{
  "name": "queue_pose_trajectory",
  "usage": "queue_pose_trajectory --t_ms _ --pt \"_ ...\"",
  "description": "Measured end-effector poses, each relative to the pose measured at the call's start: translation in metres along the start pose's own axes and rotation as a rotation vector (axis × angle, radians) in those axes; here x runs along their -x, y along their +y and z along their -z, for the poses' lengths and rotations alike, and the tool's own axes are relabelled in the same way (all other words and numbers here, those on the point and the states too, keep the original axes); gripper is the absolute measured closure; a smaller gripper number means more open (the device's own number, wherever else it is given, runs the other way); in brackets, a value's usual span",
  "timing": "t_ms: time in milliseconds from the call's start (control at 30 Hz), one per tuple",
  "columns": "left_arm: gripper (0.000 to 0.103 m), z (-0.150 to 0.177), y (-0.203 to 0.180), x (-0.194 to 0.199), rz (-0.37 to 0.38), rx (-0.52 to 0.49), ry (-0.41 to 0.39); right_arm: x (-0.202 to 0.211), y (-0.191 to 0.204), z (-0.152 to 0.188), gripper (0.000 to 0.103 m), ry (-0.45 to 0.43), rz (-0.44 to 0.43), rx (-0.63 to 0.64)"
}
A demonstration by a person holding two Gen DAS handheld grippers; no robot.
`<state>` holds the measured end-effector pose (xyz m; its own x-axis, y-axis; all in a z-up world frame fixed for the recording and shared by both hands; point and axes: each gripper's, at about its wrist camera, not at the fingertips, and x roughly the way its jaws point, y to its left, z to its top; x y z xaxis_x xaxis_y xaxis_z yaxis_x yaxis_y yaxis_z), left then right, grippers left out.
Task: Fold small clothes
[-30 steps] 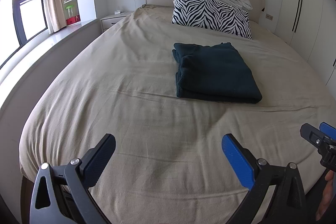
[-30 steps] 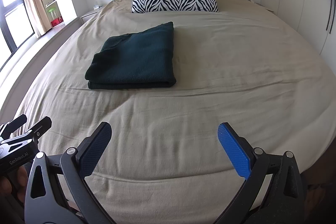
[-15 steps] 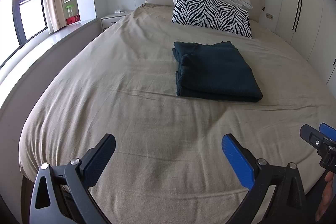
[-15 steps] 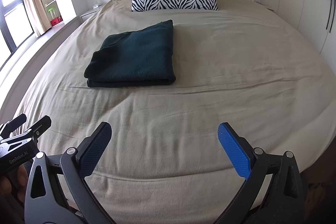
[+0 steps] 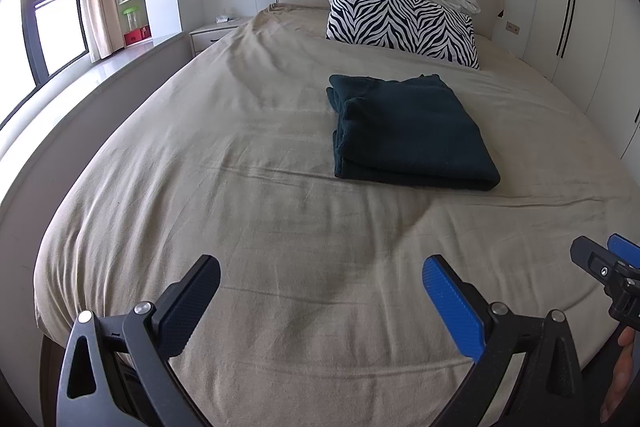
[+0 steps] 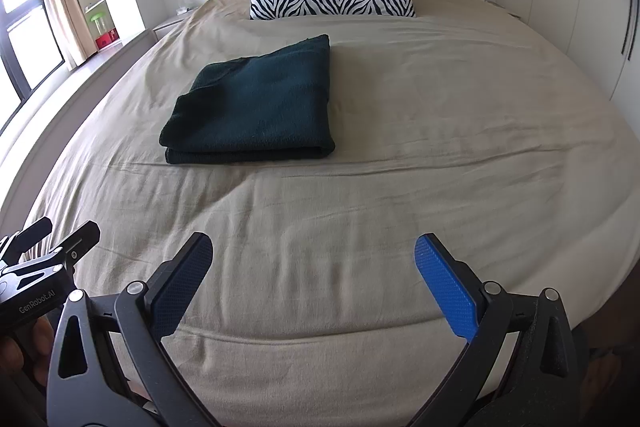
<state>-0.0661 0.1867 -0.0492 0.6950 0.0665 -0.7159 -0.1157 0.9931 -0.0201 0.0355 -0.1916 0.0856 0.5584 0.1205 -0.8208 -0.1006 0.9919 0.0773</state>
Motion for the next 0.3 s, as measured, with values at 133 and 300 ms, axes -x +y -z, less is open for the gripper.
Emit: queue_pose_trajectory --t_ms 133,300 --pt "0.0 -0.002 0.0013 -0.0002 -0.001 -0.005 0.003 -0.0003 -0.0002 0.0009 0.0 0.003 -0.001 0.001" --pt "0.0 -0.0032 0.0023 -0.0005 -0.001 -0.009 0.002 -0.0002 -0.0003 0.001 0.0 0.004 -0.001 0.001"
